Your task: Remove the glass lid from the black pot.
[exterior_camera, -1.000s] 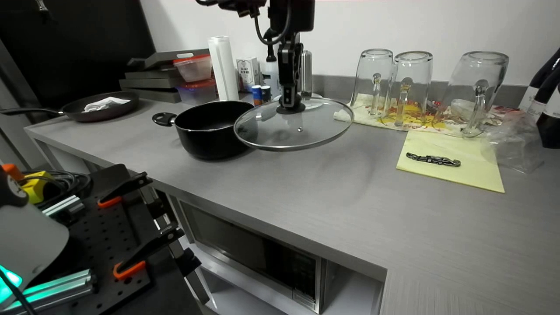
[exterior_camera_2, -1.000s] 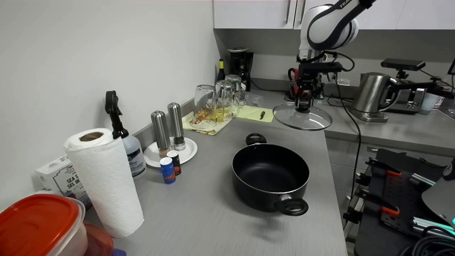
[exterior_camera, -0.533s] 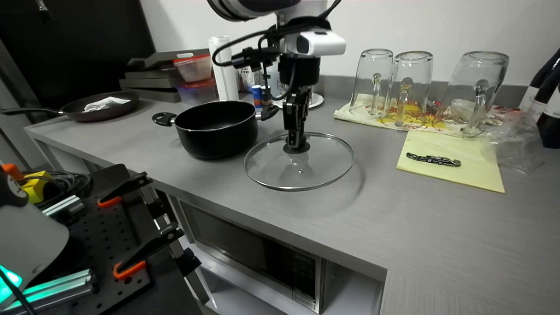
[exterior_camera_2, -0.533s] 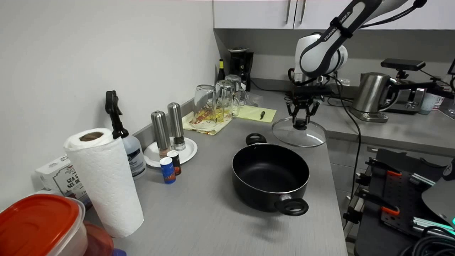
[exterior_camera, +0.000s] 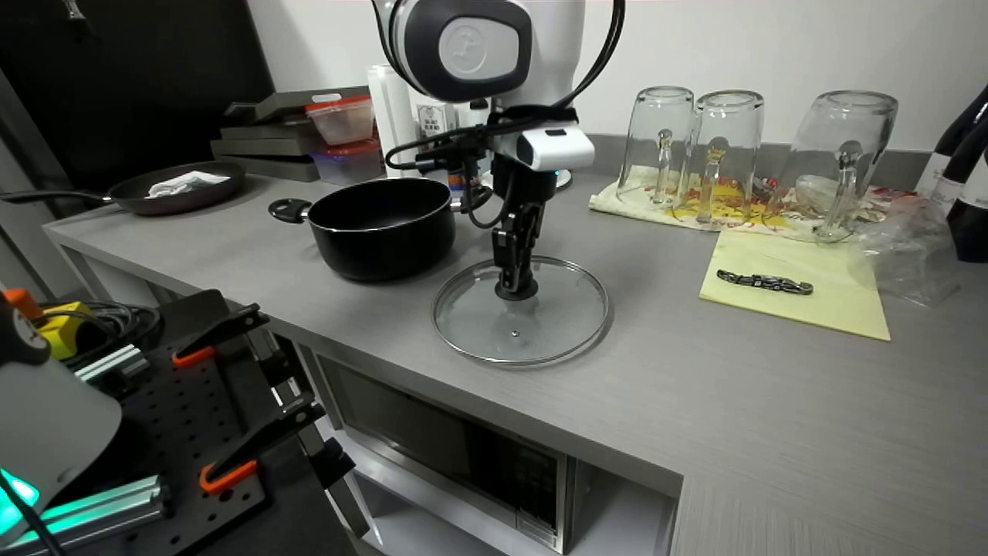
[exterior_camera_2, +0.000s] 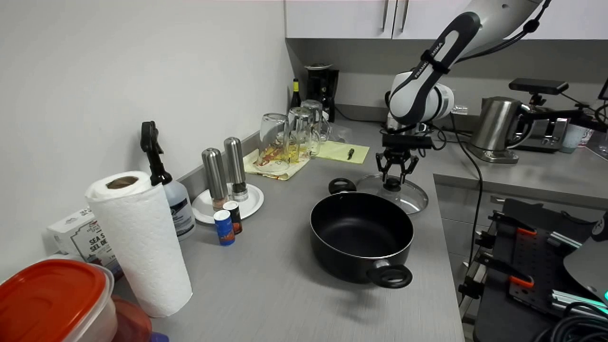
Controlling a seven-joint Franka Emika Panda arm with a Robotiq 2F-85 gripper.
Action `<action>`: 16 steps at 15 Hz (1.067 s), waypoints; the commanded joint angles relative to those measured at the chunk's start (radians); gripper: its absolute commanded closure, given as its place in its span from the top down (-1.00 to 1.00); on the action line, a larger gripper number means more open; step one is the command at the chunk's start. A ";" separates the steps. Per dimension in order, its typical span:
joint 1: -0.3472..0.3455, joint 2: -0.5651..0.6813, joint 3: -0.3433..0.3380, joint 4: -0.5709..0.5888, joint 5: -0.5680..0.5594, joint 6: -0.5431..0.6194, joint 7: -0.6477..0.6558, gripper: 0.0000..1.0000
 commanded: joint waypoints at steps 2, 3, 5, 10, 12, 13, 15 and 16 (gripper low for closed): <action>-0.004 0.032 0.016 0.039 0.106 0.007 -0.068 -0.50; -0.002 0.034 0.014 0.042 0.113 0.006 -0.071 -0.50; 0.002 0.032 0.010 0.044 0.117 0.007 -0.068 -0.50; 0.012 0.034 0.002 0.044 0.110 0.011 -0.058 0.64; 0.012 0.033 0.001 0.045 0.110 0.013 -0.057 0.94; 0.012 0.031 0.002 0.044 0.111 0.014 -0.057 0.98; 0.011 0.014 0.007 0.033 0.114 0.020 -0.067 1.00; 0.013 0.003 0.007 0.026 0.112 0.020 -0.069 1.00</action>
